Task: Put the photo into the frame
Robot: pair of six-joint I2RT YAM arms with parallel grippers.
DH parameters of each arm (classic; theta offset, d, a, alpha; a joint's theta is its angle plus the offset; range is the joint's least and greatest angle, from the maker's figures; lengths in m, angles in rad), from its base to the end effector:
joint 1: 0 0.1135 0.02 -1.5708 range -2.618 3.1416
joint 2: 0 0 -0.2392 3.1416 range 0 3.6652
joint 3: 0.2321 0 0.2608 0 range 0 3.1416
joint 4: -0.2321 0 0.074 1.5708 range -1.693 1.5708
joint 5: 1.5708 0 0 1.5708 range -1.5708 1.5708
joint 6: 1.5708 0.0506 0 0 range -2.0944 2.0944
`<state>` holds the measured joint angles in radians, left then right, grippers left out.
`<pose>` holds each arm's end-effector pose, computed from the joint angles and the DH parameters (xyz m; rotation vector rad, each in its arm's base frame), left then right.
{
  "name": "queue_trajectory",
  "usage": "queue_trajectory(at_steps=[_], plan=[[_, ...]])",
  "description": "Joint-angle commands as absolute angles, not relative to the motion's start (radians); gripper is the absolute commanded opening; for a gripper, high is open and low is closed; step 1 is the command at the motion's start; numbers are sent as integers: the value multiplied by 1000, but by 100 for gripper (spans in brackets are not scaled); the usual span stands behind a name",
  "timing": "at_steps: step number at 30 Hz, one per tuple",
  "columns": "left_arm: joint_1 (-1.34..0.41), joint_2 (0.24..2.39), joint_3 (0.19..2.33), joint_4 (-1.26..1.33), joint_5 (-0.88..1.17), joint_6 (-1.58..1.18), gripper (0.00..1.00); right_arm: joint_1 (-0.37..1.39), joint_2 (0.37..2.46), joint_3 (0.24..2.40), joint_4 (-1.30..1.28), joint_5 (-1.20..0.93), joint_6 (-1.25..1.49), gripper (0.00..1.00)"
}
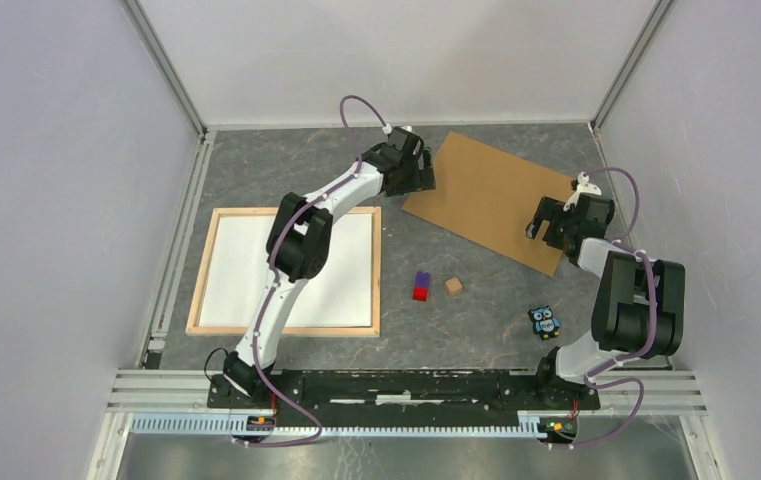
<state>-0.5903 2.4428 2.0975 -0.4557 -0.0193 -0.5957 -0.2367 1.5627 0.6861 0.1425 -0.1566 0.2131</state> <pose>0.4566 -0.3048 0.1485 -0.0161 2.4403 -0.5330 0.3116 -0.0670 0.1129 0.4344 2.2583 0.1682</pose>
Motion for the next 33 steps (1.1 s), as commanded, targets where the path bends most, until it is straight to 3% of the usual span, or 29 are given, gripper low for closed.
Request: queue_trajectory(at_steps=[1, 8, 14, 22, 29, 33], plan=[[-588, 2468, 2142, -522, 43, -674, 94, -240, 1587, 700, 143, -186, 226, 97], [-553, 2470, 2125, -537, 215, -736, 92, -240, 1596, 693, 153, -195, 231, 97], [-532, 2428, 2063, -419, 496, -807, 82, -239, 1606, 696, 153, -223, 229, 97], [-454, 2254, 1723, 206, 796, -1160, 76, -239, 1611, 695, 158, -249, 227, 97], [-456, 2269, 1582, 645, 845, -1452, 68, -240, 1610, 690, 167, -265, 228, 98], [-459, 2278, 1527, 806, 829, -1543, 57, -240, 1605, 687, 173, -274, 229, 98]])
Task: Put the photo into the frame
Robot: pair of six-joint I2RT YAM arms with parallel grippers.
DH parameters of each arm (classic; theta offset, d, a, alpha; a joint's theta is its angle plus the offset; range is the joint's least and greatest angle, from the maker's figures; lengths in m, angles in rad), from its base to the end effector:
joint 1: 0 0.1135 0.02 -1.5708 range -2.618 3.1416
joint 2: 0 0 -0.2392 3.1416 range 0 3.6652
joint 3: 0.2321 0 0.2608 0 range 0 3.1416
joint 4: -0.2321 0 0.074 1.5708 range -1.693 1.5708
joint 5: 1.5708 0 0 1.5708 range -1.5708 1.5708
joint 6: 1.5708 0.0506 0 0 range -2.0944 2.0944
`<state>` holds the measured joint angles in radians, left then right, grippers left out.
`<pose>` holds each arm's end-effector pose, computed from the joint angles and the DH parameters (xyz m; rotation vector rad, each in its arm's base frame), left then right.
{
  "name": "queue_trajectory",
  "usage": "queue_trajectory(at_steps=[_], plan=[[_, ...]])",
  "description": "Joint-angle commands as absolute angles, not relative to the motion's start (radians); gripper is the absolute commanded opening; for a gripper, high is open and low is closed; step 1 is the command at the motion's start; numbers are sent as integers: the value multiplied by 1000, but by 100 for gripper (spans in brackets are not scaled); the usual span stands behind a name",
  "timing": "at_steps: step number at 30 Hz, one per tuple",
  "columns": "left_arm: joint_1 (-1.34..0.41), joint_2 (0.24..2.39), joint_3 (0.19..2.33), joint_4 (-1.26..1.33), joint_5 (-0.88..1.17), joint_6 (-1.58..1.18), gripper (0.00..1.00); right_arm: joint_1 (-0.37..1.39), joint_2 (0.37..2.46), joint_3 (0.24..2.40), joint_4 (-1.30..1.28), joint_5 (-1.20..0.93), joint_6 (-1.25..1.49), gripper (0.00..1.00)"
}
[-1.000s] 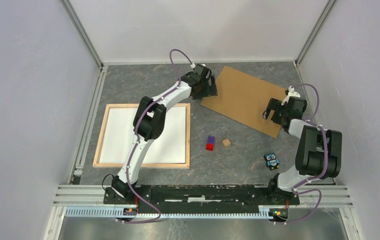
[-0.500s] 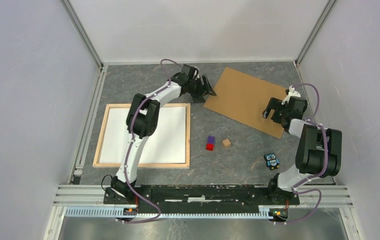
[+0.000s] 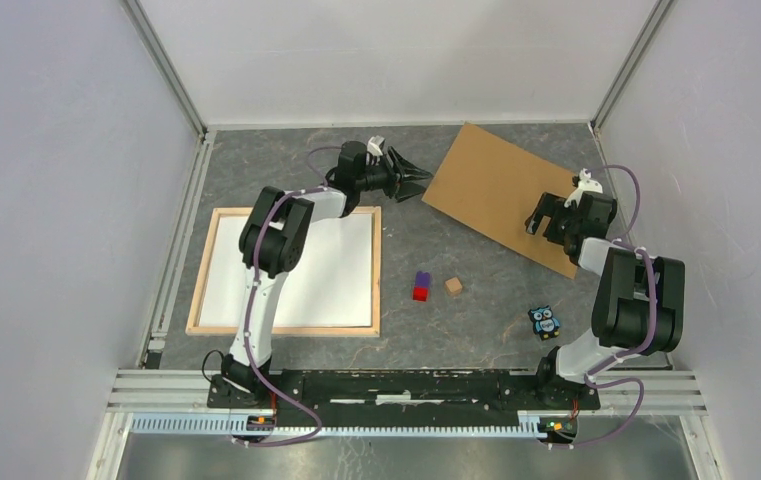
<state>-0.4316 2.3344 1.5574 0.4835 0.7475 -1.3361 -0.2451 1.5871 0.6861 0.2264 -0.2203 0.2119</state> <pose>0.4532 -0.2466 0.1190 -0.3813 2.2358 -1.7917 0.3178 -0.0681 0.1139 0.3902 2.2017 0.2291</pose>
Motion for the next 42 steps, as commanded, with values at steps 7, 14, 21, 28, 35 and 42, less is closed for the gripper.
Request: queue_trajectory(at_steps=[7, 14, 21, 28, 35, 42], plan=[[-499, 2262, 1536, 677, 803, -1433, 45, -238, 1591, 678, 187, -285, 231, 98], [-535, 2274, 1563, 603, 790, -1401, 37, -238, 1581, 670, 196, -295, 229, 98], [-514, 2203, 1467, 563, 721, -1326, 28, -210, 1588, 685, 191, -321, 207, 98], [-484, 2230, 1427, 636, 738, -1378, 28, -186, 1541, 708, 143, -281, 169, 98], [-460, 2242, 1399, 682, 746, -1396, 29, -206, 1506, 741, 64, -147, 156, 98], [-452, 2239, 1421, 545, 723, -1286, 35, -341, 1467, 747, 6, -78, 185, 98]])
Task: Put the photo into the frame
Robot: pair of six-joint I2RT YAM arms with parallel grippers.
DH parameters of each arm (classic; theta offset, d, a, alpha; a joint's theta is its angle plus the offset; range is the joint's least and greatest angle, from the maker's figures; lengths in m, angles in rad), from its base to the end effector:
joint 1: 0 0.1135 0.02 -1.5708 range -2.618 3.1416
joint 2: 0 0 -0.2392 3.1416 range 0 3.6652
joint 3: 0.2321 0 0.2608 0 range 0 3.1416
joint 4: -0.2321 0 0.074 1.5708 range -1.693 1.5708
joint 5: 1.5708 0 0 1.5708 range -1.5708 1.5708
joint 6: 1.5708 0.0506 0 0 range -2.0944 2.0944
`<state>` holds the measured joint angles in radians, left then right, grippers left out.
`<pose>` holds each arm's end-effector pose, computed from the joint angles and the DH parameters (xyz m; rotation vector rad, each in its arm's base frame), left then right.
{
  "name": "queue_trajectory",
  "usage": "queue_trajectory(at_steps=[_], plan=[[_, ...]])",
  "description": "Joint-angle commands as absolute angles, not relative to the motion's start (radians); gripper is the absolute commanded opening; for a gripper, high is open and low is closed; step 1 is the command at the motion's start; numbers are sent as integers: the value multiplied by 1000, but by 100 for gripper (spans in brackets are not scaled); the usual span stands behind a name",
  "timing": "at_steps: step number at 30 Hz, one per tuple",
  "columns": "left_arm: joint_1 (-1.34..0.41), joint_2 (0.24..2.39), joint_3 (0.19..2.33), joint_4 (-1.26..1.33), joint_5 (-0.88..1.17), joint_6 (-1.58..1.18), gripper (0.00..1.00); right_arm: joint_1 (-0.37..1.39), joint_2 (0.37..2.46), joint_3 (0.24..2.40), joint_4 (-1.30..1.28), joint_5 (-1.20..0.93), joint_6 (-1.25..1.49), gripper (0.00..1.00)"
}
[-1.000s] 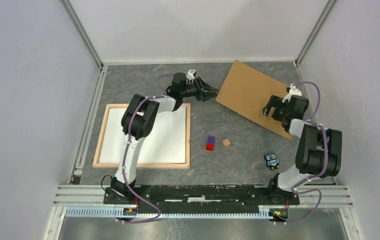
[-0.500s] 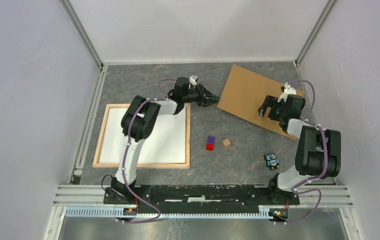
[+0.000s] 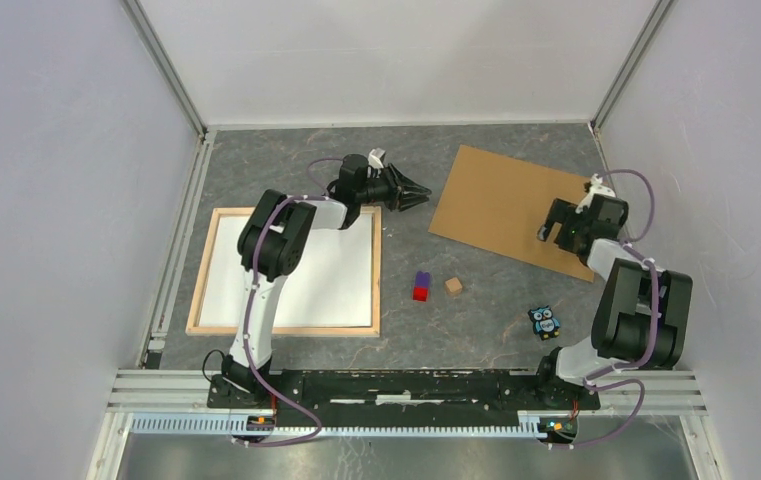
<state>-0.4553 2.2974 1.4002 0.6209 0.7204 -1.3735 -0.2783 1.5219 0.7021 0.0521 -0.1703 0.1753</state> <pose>0.4271 -0.2463 0.1008 -0.4096 2.2288 -1.8060 0.3047 -0.0781 0.1218 0.4412 2.2871 0.1475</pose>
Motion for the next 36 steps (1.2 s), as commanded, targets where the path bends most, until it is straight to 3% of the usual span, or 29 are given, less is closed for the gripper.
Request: queue_trajectory(at_steps=[1, 6, 13, 28, 33, 36], plan=[[-455, 2229, 1433, 476, 708, -1232, 38, -354, 1461, 744, 2, -52, 184, 98], [-470, 2200, 1506, 177, 598, -992, 67, -433, 1466, 731, -27, 49, 175, 98], [-519, 2242, 1679, -138, 445, -779, 94, -473, 1520, 728, 17, -33, 186, 98], [-589, 2345, 1753, -221, 418, -850, 100, -473, 1588, 674, 112, -204, 221, 98], [-585, 2365, 1727, -48, 623, -966, 95, -470, 1593, 659, 133, -241, 228, 98], [-577, 2345, 1653, 200, 721, -1102, 87, -461, 1590, 647, 153, -275, 237, 98]])
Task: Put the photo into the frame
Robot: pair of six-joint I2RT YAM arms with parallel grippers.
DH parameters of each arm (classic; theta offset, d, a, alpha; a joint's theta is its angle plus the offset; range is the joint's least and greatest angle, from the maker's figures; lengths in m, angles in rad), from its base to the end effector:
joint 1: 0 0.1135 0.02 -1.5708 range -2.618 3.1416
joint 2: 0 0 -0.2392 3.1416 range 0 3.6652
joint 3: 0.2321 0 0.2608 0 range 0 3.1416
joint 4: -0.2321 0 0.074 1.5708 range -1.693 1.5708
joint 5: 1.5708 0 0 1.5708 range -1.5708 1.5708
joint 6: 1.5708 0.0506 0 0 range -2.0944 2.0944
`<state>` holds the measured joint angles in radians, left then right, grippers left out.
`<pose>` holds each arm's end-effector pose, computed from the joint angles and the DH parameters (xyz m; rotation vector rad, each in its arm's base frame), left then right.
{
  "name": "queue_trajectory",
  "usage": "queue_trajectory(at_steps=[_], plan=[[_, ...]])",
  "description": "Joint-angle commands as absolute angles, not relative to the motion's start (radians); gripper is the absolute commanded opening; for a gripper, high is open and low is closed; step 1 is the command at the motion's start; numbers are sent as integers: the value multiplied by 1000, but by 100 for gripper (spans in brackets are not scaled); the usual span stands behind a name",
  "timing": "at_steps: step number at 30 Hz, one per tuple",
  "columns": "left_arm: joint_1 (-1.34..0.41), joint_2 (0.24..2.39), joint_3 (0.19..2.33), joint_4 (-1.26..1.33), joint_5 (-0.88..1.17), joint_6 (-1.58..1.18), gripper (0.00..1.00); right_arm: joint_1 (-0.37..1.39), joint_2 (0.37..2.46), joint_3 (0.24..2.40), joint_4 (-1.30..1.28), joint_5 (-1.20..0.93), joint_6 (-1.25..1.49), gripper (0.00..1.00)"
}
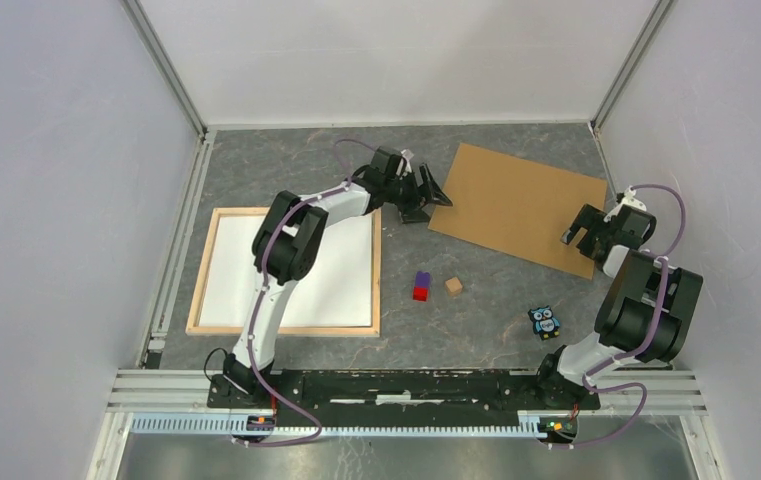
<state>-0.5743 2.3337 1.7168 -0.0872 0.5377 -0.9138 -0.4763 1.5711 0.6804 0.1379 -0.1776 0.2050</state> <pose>0.4196 -0.3024 0.1125 -0.1098 2.5538 -1.3086 0.2855 -0.1373 0.1084 0.6872 2.2053 0.0683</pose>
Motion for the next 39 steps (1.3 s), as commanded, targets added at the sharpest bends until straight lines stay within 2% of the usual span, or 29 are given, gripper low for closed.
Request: queue_trajectory(at_steps=[1, 7, 13, 18, 26, 30, 35, 39], plan=[[-574, 2338, 1632, 292, 746, -1145, 86, -454, 1589, 643, 158, -279, 239, 98], [-549, 2298, 1497, 766, 791, -1422, 75, -439, 1589, 645, 161, -294, 237, 98], [-549, 2267, 1420, 973, 778, -1570, 68, -433, 1601, 644, 171, -312, 245, 98], [-552, 2261, 1413, 867, 765, -1533, 59, -427, 1600, 644, 176, -317, 245, 98], [-559, 2203, 1487, 433, 698, -1253, 44, -422, 1603, 646, 179, -321, 242, 98], [-559, 2158, 1523, 207, 618, -1083, 41, -421, 1602, 647, 181, -324, 242, 98], [-558, 2155, 1526, 248, 610, -1114, 39, -419, 1601, 647, 181, -330, 242, 98], [-555, 2175, 1528, 358, 624, -1212, 26, -418, 1594, 645, 186, -333, 240, 98]])
